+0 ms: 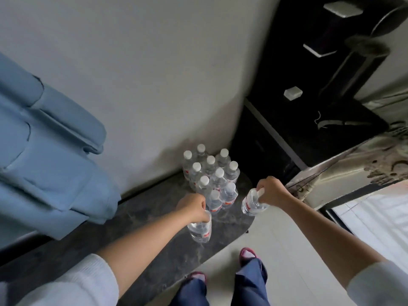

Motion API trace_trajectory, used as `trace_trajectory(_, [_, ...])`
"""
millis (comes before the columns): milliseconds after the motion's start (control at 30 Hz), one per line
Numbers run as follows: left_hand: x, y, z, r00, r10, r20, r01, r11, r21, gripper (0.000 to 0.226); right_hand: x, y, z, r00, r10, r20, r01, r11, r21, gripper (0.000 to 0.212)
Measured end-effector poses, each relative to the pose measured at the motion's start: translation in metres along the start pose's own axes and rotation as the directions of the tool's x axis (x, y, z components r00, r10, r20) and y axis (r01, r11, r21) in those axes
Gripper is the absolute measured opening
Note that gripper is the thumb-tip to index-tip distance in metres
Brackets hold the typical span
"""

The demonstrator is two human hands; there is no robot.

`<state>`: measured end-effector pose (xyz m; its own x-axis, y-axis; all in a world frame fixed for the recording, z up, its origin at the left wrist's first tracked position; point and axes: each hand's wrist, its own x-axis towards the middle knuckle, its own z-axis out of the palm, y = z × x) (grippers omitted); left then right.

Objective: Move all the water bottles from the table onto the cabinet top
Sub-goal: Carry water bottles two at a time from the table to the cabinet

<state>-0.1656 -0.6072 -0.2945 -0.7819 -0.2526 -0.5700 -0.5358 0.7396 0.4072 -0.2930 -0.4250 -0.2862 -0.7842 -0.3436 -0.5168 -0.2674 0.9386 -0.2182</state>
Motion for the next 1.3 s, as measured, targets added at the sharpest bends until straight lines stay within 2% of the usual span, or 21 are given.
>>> trace_trajectory(133, [0.023, 0.015, 0.03, 0.987, -0.144, -0.069, 0.138, 0.987, -0.088, 0.035, 0.046, 0.005, -0.003, 0.99, -0.113, 0.086, 0.12, 0.99, -0.079, 0.035])
trace_trajectory(233, [0.031, 0.031, 0.05, 0.952, -0.274, -0.134, 0.251, 0.954, -0.162, 0.039, 0.076, 0.01, -0.003, 0.965, -0.204, 0.164, 0.225, 0.967, -0.121, 0.034])
trace_trajectory(333, [0.037, 0.039, 0.065, 0.916, -0.359, -0.181, 0.32, 0.923, -0.215, 0.041, 0.098, 0.016, -0.001, 0.942, -0.27, 0.2, 0.3, 0.945, -0.134, 0.033])
trace_trajectory(500, [0.049, 0.049, 0.083, 0.862, -0.473, -0.183, 0.405, 0.859, -0.312, 0.043, 0.127, 0.013, 0.012, 0.893, -0.343, 0.29, 0.391, 0.912, -0.126, 0.034])
trace_trajectory(600, [0.058, 0.049, 0.095, 0.855, -0.495, -0.153, 0.428, 0.842, -0.328, 0.045, 0.141, 0.009, 0.019, 0.878, -0.367, 0.308, 0.425, 0.894, -0.145, 0.035])
trace_trajectory(767, [0.07, 0.054, 0.104, 0.854, -0.5, -0.143, 0.444, 0.844, -0.302, 0.014, 0.159, 0.009, 0.027, 0.875, -0.36, 0.325, 0.423, 0.893, -0.15, 0.043])
trace_trajectory(867, [0.079, 0.055, 0.111, 0.861, -0.487, -0.146, 0.427, 0.848, -0.313, 0.029, 0.168, 0.006, 0.03, 0.881, -0.356, 0.312, 0.416, 0.898, -0.147, 0.042])
trace_trajectory(933, [0.084, 0.056, 0.114, 0.856, -0.495, -0.149, 0.432, 0.843, -0.322, 0.014, 0.17, 0.007, 0.032, 0.872, -0.367, 0.323, 0.429, 0.891, -0.145, 0.043])
trace_trajectory(1033, [0.094, 0.057, 0.118, 0.851, -0.509, -0.134, 0.454, 0.838, -0.303, 0.027, 0.172, 0.01, 0.036, 0.872, -0.372, 0.318, 0.433, 0.89, -0.146, 0.04])
trace_trajectory(1300, [0.104, 0.057, 0.117, 0.857, -0.499, -0.131, 0.456, 0.851, -0.259, 0.031, 0.175, 0.017, 0.043, 0.867, -0.4, 0.296, 0.451, 0.884, -0.127, 0.037])
